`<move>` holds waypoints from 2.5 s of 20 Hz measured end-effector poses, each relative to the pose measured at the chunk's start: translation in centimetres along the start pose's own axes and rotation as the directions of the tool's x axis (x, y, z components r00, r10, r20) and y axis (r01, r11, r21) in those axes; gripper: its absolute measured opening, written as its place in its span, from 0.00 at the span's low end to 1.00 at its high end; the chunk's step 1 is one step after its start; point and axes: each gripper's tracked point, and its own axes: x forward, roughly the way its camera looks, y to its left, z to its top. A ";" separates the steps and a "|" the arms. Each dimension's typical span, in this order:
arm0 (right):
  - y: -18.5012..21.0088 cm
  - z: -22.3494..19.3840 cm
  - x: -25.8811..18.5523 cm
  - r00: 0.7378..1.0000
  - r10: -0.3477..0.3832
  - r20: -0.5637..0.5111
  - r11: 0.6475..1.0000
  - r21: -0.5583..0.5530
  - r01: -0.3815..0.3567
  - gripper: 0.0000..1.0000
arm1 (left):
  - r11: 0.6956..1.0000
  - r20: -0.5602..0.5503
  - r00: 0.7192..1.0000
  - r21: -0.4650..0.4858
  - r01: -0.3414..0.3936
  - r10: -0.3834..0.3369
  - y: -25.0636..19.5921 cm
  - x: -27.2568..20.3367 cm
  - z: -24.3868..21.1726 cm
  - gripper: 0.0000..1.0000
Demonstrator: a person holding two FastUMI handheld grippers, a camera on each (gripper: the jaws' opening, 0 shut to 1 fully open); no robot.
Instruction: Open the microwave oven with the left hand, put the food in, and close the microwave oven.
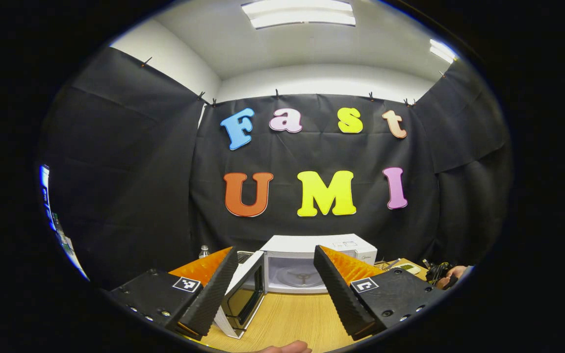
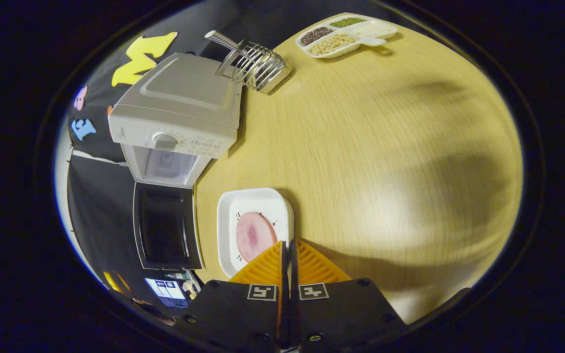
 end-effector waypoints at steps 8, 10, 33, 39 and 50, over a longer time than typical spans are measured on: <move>5.1 -0.1 -1.9 0.983 0.011 0.181 0.997 0.073 -0.025 0.00 | 0.999 0.003 1.000 0.035 0.018 -0.018 0.5 -1.9 -0.1 0.83; 7.2 -0.7 -2.0 0.973 0.007 0.229 0.997 0.078 -0.025 0.00 | 1.000 0.010 1.000 0.017 0.015 -0.016 1.2 -2.3 0.0 0.86; 27.3 -1.9 13.9 0.760 -0.160 0.630 0.879 0.441 -0.180 0.04 | 0.997 -0.021 0.997 -0.009 -0.072 0.072 11.4 -3.6 -1.4 0.93; 29.1 2.7 16.6 0.697 -0.219 0.683 0.828 0.508 -0.239 0.04 | 0.998 -0.035 0.997 -0.004 -0.062 0.062 11.0 -2.0 -1.9 0.93; 29.8 10.9 22.8 0.652 -0.318 0.688 0.814 0.551 -0.184 0.06 | 0.997 -0.079 0.994 0.025 -0.068 0.069 10.7 0.5 -4.4 0.94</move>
